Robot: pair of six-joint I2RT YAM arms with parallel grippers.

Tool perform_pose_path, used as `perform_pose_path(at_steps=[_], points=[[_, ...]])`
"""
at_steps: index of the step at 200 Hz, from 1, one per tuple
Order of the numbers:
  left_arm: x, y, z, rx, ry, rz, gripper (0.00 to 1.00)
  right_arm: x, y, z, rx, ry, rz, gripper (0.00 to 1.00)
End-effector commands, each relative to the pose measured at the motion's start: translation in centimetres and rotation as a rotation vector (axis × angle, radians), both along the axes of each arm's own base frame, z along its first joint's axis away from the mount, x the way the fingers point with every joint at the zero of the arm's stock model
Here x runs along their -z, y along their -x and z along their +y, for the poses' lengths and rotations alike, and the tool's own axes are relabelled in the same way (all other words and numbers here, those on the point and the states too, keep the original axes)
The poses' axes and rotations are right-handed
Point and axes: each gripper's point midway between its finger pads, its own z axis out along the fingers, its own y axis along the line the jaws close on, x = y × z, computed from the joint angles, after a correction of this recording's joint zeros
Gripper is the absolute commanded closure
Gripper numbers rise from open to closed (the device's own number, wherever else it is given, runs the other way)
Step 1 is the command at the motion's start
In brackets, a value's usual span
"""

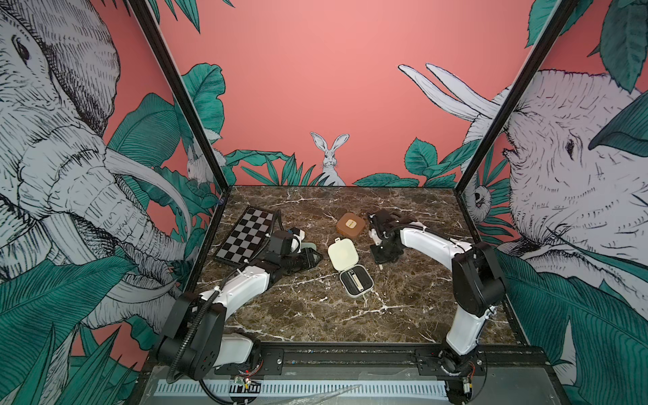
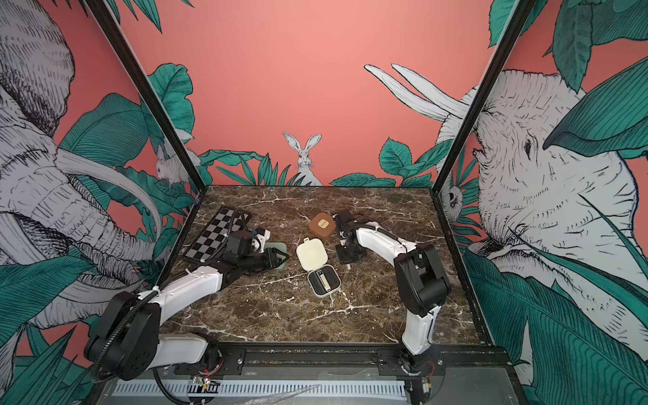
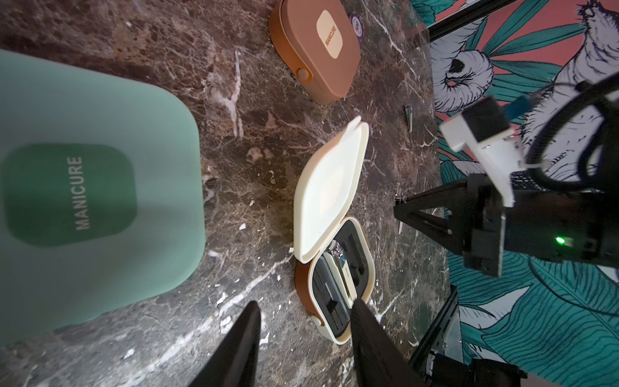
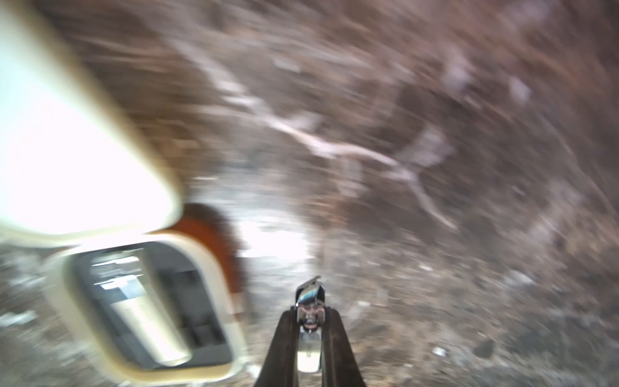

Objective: Organize nail clipper sets
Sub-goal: Pick up the nail clipper from the center of the board, then place the nail clipper in the storage box.

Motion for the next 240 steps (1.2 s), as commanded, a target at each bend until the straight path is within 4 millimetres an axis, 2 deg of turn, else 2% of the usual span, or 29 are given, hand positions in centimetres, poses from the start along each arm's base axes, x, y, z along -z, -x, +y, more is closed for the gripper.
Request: perform_pose_path(at_steps=[1,33,56,138,240], points=[[-0.4,-0.2,-0.1,-0.012,0.002,-0.001,0.54,0.0,1.9,2.2,-0.103,-0.002,0.060,0.95],[-0.4,0.0,0.1,-0.014,-0.001,0.000,0.54,1.2,3.1,4.4,-0.173,-0.004,0.100,0.95],[-0.3,0.0,0.2,-0.018,-0.002,0.002,0.54,2.0,3.9,4.9,-0.197,0.006,0.129,0.95],[-0.4,-0.1,0.1,-0.017,0.000,0.002,0.54,3.6,5.3,5.1,-0.193,0.024,0.153,0.96],[-0.3,0.1,0.0,-0.013,0.002,0.003,0.54,4.8,4.8,4.6,-0.160,0.056,0.143,0.95]])
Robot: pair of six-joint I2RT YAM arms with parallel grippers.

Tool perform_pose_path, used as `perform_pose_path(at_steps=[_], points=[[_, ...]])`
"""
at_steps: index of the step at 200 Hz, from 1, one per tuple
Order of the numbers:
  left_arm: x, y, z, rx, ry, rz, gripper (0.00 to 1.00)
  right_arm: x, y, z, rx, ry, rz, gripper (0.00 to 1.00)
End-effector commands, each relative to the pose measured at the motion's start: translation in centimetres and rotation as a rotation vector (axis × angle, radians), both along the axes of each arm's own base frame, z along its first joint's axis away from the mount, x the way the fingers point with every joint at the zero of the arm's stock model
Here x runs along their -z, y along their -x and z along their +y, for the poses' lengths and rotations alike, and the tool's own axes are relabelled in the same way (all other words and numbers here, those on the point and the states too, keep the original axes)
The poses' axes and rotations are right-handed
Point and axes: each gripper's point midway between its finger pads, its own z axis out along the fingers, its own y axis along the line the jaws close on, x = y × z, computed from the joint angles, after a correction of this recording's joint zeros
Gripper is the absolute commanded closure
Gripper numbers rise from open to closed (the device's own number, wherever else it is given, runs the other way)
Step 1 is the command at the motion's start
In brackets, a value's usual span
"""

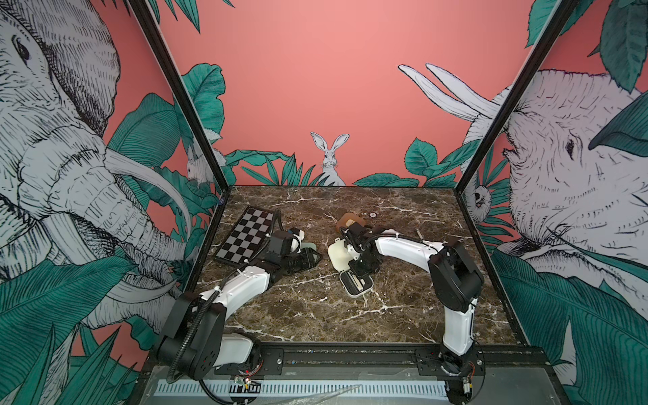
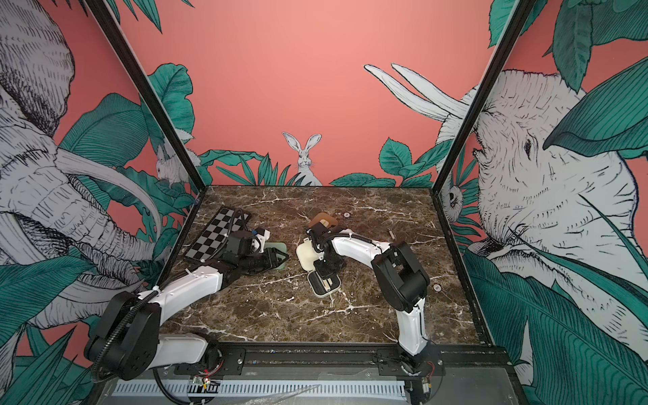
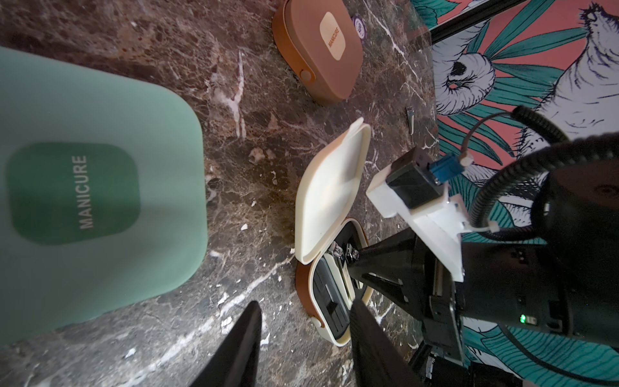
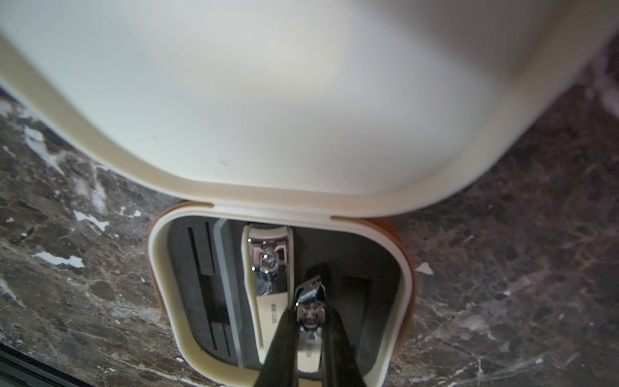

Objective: Organize nail clipper sets
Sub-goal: Place the nail clipper in the storage box.

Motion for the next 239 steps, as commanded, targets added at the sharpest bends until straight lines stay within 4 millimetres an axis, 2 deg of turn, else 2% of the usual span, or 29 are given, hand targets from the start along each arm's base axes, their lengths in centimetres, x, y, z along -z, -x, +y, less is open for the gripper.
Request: perform_pose_path(at_steps=[1,52,86,148,201,239], points=[[-0.3,0.1,-0.1,-0.003,0.002,-0.001,0.54,0.9,0.0,-0.3,0.011,0.030,0.001,0.95],[-0.3,0.1,-0.2,-0.002,0.004,-0.001,0.54,1.9,0.1,-0.3,0.019,0.037,0.015,0.95],[-0.3,0.1,-0.2,0.001,0.003,0.000,0.54,2.4,0.4,-0.6,0.023,0.048,0.019,0.89],[-0.5,0.1,-0.4,0.003,0.007,-0.002,0.54,1.3,0.0,-0.4,0.029,0.035,0.002,0.77],[-0.5,0.1,-0.4,0.005,0.006,-0.001,0.55,0.0,-0.6,-0.4,0.040,0.034,-0.032,0.73],[-0.6,0.0,-0.5,0.007,0.006,-0.006,0.54,-0.5,-0.9,-0.3,0.044,0.029,-0.043,0.75]])
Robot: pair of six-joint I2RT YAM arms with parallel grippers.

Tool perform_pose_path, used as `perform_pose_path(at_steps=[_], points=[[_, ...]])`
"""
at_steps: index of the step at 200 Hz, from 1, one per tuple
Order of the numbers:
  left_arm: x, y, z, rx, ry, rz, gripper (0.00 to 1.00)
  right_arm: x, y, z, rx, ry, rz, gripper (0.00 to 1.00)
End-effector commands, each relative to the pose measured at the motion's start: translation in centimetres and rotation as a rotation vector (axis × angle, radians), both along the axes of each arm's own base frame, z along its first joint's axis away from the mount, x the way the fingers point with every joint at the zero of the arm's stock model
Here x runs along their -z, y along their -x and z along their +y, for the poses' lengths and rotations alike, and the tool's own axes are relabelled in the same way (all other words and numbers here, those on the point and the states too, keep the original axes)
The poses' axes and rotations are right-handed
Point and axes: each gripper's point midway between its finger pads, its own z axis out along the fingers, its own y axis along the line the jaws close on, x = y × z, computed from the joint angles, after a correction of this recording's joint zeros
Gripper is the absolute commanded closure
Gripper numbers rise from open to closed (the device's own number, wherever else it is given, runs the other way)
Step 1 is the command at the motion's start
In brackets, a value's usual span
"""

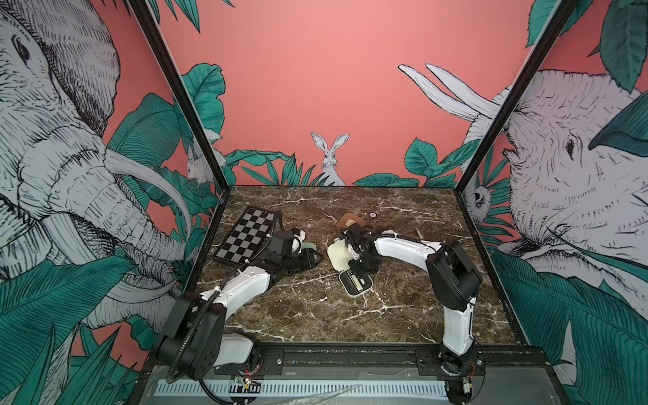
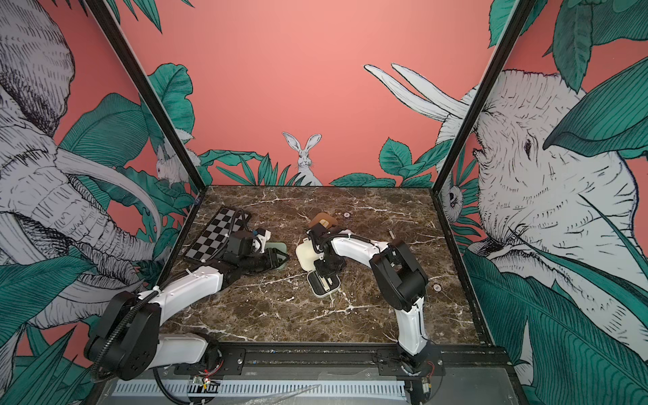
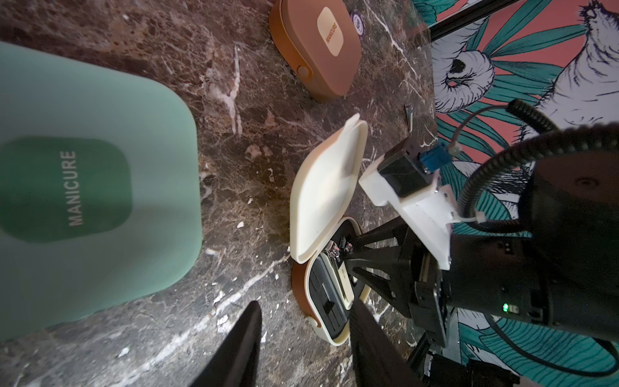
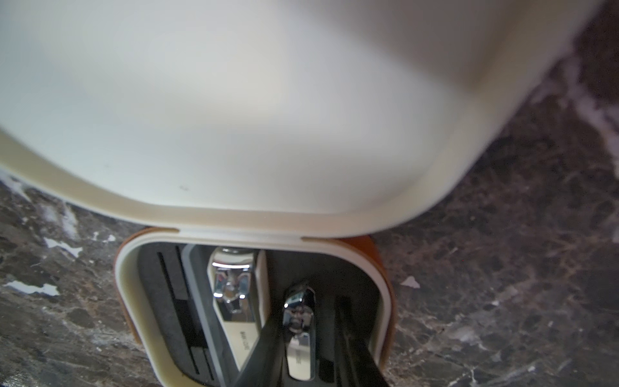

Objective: Organize nail clipper sets
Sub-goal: Place the nail clipper in the storage box.

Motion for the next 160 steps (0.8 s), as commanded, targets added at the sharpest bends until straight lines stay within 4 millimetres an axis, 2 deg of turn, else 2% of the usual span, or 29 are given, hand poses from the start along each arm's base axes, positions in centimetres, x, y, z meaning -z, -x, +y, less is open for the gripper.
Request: perform_pose_path(at_steps=[1,79,133,160], points=[[-0.6,-0.2,-0.2,-0.001,0.004,-0.008,0.55,-1.2,-0.2,0.0,0.010,0.007,-0.022,0.75],[-0.5,-0.2,-0.3,0.002,0.006,-0.006,0.55,-2.8,-0.7,0.4,0.018,-0.023,-0.050,0.73],[-0.6,-0.2,-0.4,0.004,0.009,-0.010,0.55,-3.4,-1.0,-0.1,0.025,-0.009,-0.074,0.70],[-0.7,-0.2,-0.4,0.005,0.009,-0.009,0.55,-3.9,-1.5,-0.1,0.043,-0.024,-0.089,0.72]])
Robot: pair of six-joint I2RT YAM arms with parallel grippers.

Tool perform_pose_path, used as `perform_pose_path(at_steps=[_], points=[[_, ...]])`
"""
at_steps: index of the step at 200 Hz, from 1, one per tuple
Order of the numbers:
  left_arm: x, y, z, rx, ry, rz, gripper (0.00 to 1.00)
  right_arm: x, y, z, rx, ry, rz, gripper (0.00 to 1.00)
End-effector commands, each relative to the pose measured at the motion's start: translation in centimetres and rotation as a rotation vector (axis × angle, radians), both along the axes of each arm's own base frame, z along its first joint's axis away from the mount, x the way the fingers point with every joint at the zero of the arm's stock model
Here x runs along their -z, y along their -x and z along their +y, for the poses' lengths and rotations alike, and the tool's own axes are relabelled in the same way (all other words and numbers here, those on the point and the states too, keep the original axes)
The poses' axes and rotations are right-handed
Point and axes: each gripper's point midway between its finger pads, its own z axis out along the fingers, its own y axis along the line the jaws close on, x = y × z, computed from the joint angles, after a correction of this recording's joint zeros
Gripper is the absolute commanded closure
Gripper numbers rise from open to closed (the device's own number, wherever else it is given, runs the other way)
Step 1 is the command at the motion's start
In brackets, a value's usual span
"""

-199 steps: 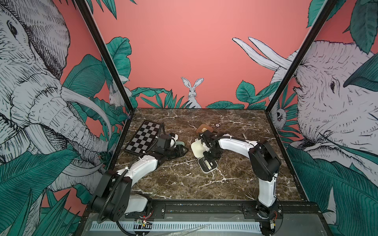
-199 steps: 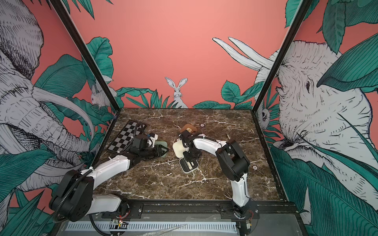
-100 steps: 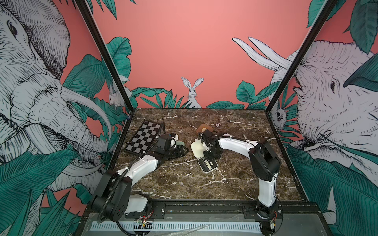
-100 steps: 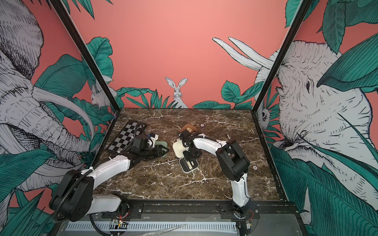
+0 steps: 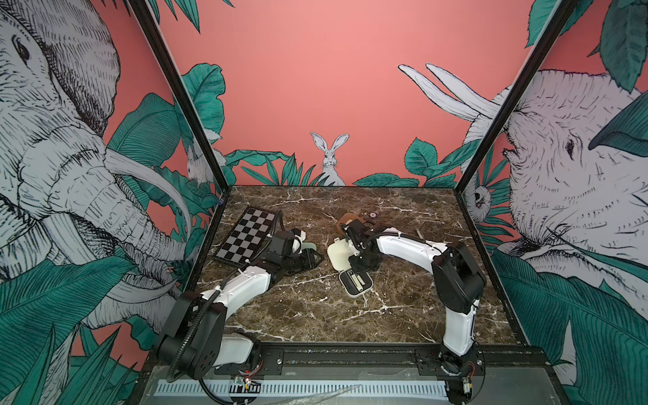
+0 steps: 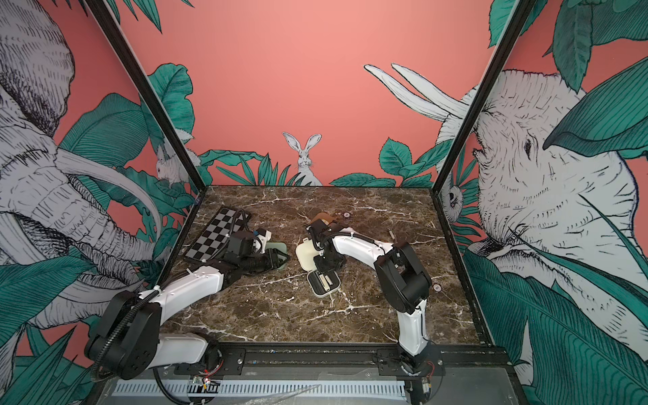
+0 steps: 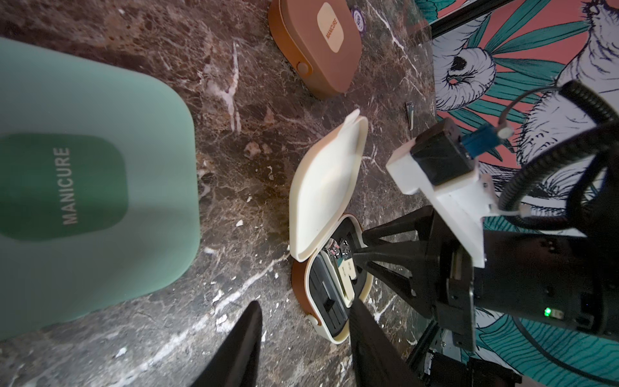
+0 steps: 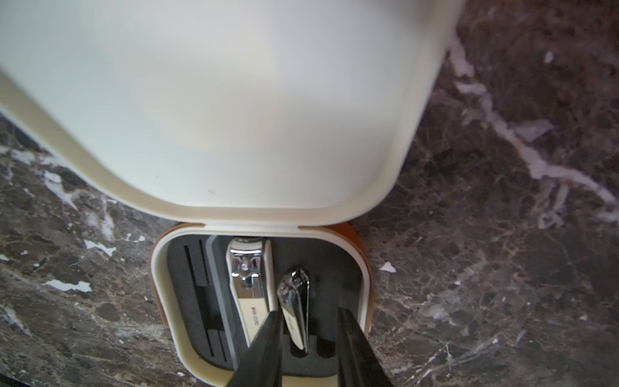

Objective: Organize nail clipper sets
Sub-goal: Place the nail clipper in the storage box.

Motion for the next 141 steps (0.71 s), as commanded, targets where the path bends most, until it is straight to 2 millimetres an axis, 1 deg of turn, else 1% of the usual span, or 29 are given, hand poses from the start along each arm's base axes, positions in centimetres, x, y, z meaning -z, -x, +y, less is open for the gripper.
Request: perform_pose_path(at_steps=[1,30,66,100,141], points=[[-0.8,-0.3,-0.3,0.002,0.010,-0.012,0.55,-1.8,-0.6,-0.2,0.020,-0.013,-0.040,0.72],[-0.8,-0.3,-0.4,0.004,0.009,-0.013,0.55,-1.7,-0.8,0.2,0.021,-0.033,-0.028,0.78],[-0.6,-0.2,-0.3,0.004,0.005,-0.010,0.55,-0.8,-0.1,1.0,0.009,-0.068,0.023,0.85],[-0.5,-0.2,-0.4,0.007,0.005,-0.007,0.55,-0.6,-0.1,1.3,0.013,-0.084,0.027,0.85],[-0.6,-0.1,-0.3,0.007,0.004,-0.006,0.55,0.6,0.0,0.8,0.023,-0.052,0.045,0.88]])
